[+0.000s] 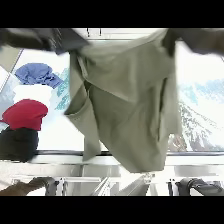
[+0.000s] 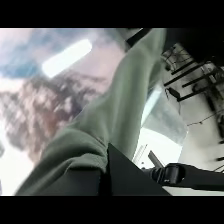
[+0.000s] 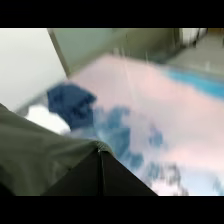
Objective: Fold the shirts.
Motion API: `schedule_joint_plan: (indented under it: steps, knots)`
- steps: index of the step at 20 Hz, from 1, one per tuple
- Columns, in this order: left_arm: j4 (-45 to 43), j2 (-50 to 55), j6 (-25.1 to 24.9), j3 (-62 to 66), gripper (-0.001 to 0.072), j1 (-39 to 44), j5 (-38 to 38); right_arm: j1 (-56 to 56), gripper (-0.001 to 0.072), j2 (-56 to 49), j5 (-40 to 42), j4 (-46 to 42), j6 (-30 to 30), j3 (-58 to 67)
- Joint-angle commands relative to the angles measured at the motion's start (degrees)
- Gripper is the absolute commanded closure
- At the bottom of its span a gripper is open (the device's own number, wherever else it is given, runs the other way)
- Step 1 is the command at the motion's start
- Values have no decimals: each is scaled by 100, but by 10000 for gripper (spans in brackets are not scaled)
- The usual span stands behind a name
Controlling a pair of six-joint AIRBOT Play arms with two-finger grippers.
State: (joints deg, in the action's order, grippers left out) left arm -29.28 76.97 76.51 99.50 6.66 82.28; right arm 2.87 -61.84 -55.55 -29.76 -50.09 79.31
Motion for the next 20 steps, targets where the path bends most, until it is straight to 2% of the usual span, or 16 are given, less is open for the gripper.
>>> schedule_joint_plan:
  steps: [1,2,3,4,6,7,8,9,11,13,16,20]
  knots:
    - [37,1104,-439,-966,619,-798,262,26,685,-1808,-46,-247,-203,15]
    - [52,1462,-597,-1102,407,-1036,188,11,566,-2297,149,-195,-208,17]
    - [55,1816,-619,-1088,372,-1285,129,-35,381,-2662,319,-195,-271,17]
    - [52,2107,-619,-957,372,-1534,175,-118,272,-2872,315,-197,-367,17]
    - [-4,2551,-621,-538,372,-2044,557,-380,268,-2966,35,-264,-765,17]
    - [-151,2677,-619,-358,373,-2223,807,-579,338,-2909,-310,-262,-933,17]
    - [-485,2715,-595,-302,373,-2361,979,-763,463,-2859,-678,-262,-988,15]
    - [-861,2667,-592,-420,373,-2424,1051,-938,489,-2806,-1106,-264,-997,2]
    - [-1375,2400,-678,-1106,372,-2371,942,-1165,489,-2695,-1858,-326,-992,-210]
    - [-1497,2065,-994,-2129,372,-2181,546,-1276,490,-2481,-2164,-433,-975,-811]
    - [-1495,1930,-1222,-3324,372,-1786,-306,-1329,490,-2026,-2052,-417,-750,-1969]
    - [-1405,2271,-1351,-3648,372,-1121,-966,-1364,489,-1445,-1799,-415,-577,-3051]
